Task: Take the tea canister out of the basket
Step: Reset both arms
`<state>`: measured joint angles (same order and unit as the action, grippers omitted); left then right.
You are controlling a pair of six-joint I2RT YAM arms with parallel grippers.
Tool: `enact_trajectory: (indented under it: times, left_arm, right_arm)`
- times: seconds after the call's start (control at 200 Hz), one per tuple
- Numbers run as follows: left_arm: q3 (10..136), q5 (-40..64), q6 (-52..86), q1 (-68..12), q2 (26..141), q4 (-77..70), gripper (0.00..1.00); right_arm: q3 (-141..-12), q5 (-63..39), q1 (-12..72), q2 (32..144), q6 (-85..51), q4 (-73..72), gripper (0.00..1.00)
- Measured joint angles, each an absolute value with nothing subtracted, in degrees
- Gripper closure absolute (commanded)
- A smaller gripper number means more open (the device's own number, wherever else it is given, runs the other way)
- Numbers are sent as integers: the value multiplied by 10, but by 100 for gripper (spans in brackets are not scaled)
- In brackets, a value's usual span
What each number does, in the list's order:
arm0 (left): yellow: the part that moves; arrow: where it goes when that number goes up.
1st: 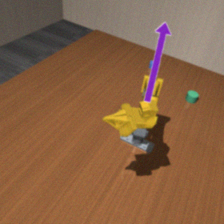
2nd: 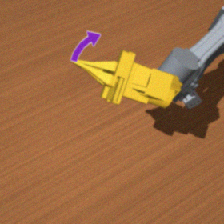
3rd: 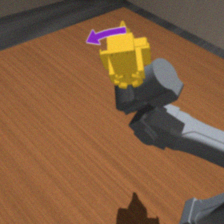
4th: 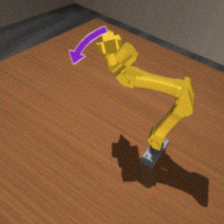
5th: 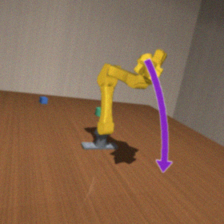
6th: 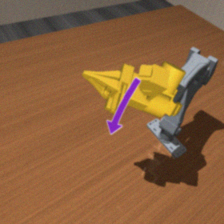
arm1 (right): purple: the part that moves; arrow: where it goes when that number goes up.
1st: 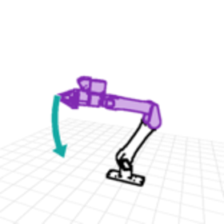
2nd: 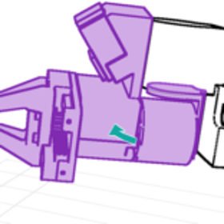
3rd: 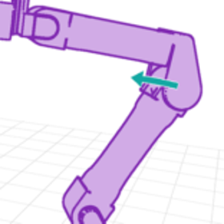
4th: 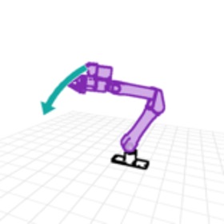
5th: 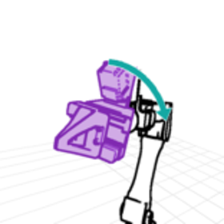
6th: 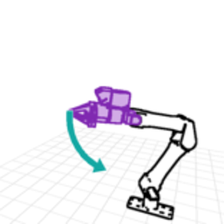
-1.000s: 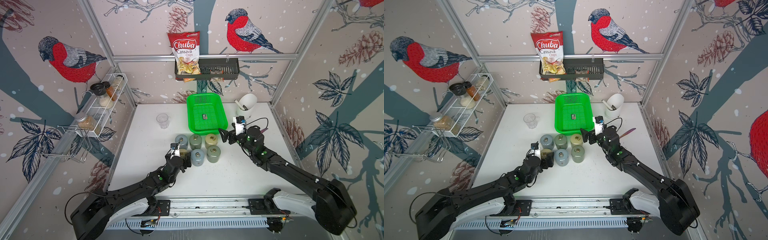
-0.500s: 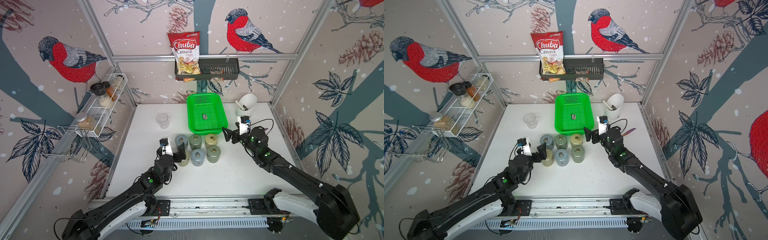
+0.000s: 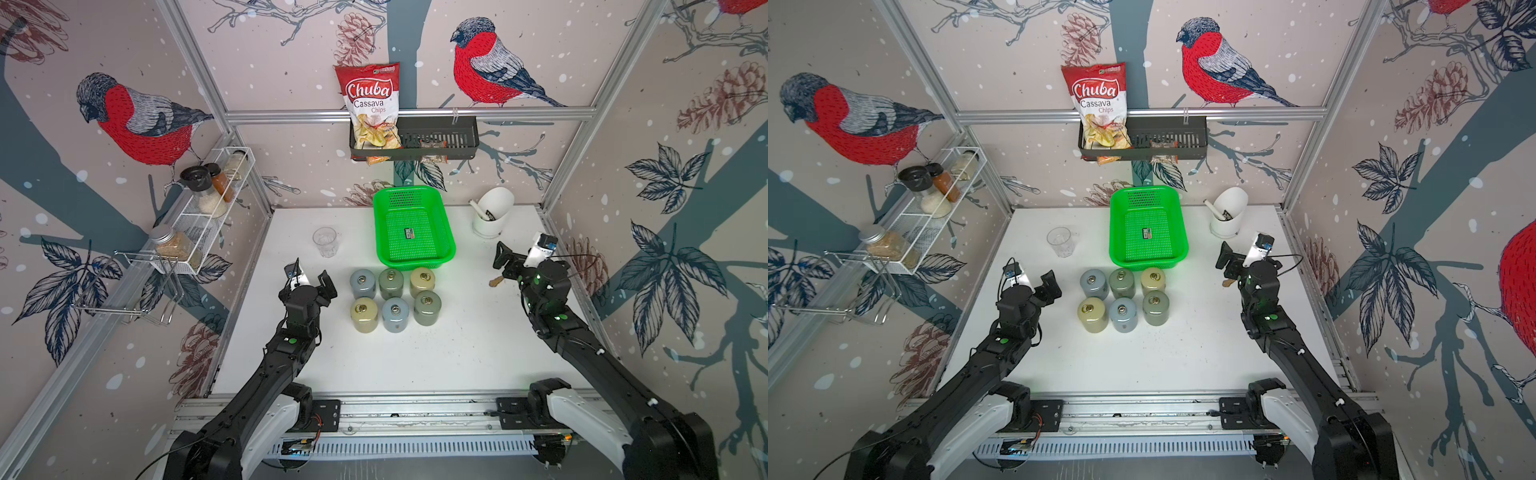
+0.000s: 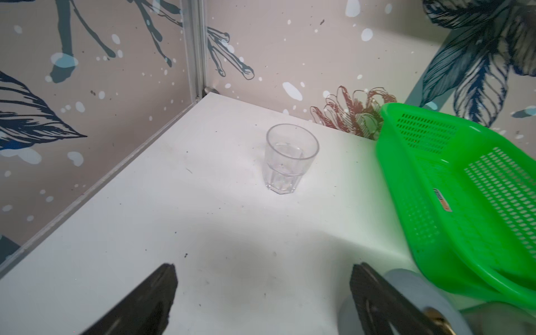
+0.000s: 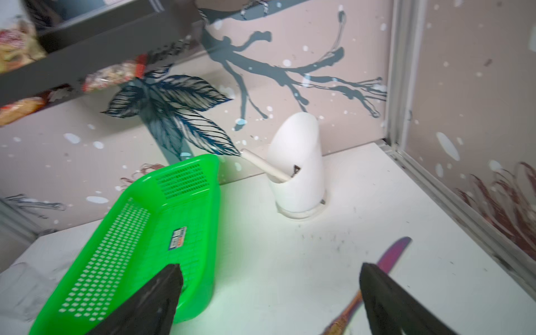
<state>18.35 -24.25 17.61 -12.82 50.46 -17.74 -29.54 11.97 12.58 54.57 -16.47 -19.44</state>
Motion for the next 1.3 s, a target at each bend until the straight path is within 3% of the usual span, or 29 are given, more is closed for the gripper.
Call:
enact_trajectory:
  times: [0.165, 0.375, 0.785, 1.296]
  left_arm:
    - [151, -240, 148, -73, 553, -247, 2]
    - [142, -205, 92, -33, 627, -361, 2]
    - [137, -140, 24, -10, 757, -523, 2]
    - [138, -60, 6, -7, 819, -602, 2]
  right_arm:
    - [-253, 156, 70, 563, -168, -203, 0]
    - [-141, 187, 62, 574, -127, -328, 0]
    - [-116, 217, 34, 754, -89, -548, 0]
    - [-114, 205, 27, 865, -74, -706, 0]
